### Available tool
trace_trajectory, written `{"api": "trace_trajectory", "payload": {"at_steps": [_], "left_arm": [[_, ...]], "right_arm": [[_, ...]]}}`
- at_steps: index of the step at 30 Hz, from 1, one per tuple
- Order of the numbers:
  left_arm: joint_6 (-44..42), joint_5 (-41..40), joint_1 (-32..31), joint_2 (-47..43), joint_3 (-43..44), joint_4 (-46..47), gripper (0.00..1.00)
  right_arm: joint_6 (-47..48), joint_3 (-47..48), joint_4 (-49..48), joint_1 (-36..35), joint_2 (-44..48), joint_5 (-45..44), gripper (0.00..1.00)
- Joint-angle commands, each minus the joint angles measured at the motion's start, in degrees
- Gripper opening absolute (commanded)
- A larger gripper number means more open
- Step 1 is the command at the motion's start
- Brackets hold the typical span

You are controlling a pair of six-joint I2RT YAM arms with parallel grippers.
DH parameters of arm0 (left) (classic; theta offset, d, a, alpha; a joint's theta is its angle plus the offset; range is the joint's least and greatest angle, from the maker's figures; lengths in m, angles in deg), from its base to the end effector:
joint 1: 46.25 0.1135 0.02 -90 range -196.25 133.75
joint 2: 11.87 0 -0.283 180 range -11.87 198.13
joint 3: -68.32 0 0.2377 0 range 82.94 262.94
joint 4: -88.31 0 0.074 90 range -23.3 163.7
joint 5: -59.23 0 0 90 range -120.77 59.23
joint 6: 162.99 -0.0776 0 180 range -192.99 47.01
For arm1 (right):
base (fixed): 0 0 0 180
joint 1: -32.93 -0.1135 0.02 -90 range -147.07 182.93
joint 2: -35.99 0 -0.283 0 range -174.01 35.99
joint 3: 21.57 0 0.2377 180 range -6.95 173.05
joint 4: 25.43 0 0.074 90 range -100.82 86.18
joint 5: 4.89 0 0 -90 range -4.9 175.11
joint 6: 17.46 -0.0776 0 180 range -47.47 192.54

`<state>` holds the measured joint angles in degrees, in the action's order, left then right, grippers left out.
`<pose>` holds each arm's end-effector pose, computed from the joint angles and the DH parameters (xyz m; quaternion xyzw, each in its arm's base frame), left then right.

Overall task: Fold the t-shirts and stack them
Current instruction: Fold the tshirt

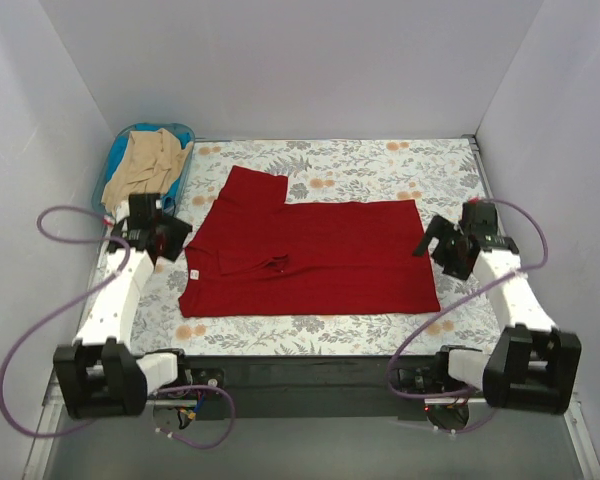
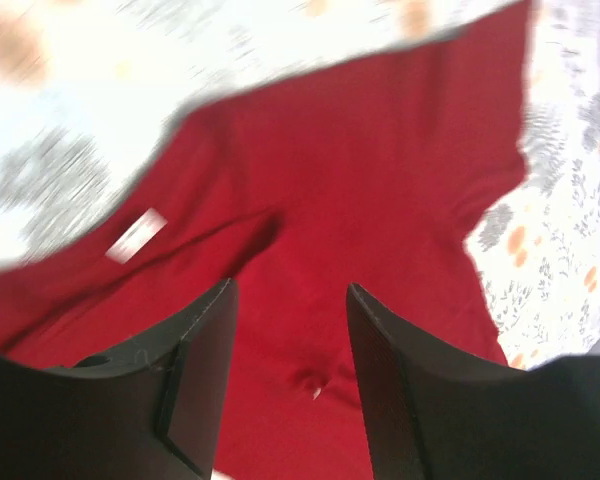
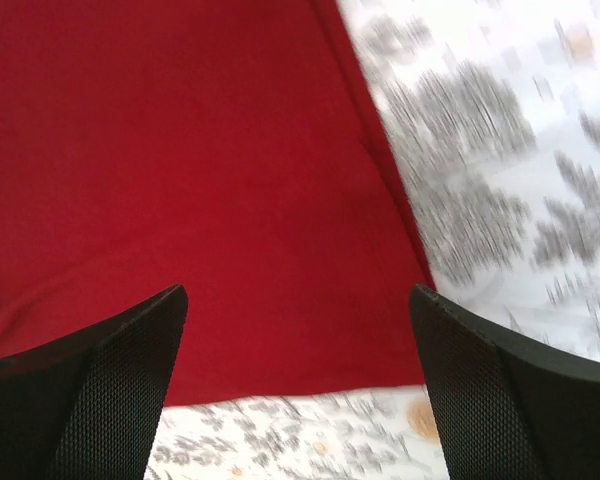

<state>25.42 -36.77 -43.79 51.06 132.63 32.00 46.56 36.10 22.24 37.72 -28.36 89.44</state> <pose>0.2152 0.0174 0.2475 -0.7441 0.5944 -0.1901 0.2385 0.2215 -0.0127 0.2180 0.2412 0.9203 0.0916 0.2941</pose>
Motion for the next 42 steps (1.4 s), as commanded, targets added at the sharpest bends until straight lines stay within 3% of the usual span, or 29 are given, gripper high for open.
{"api": "trace_trajectory", "payload": {"at_steps": [1, 7, 12, 15, 21, 29, 42], "left_arm": [[-11.8, 3.2, -1.7, 13.3, 9.7, 12.8, 0.45], [-25.3, 0.7, -7.5, 36.0, 31.7, 16.5, 0.42], [-35.5, 2.4, -7.8, 50.8, 50.0, 15.9, 0.44], [-39.2, 4.7, -7.8, 59.1, 56.6, 17.4, 0.45], [-44.7, 7.3, -7.8, 71.1, 63.2, 21.5, 0.51], [-46.2, 10.3, -7.8, 78.8, 69.0, 22.4, 0.5], [-43.6, 13.1, -8.0, 80.2, 68.3, 22.6, 0.07]], "right_arm": [[3.8, 11.1, -9.8, -3.0, -8.5, 1.0, 0.97], [7.1, 27.4, -12.9, -3.8, -25.8, -0.8, 0.86], [8.4, 38.1, -13.8, -3.7, -38.1, -1.0, 0.82], [9.5, 43.2, -14.0, -3.8, -43.2, -1.8, 0.8], [10.8, 47.2, -15.1, -3.7, -49.7, -2.3, 0.78], [10.9, 46.2, -18.3, -3.8, -53.6, -1.0, 0.77], [13.2, 50.4, -17.2, -3.7, -58.9, -2.9, 0.77]]}}
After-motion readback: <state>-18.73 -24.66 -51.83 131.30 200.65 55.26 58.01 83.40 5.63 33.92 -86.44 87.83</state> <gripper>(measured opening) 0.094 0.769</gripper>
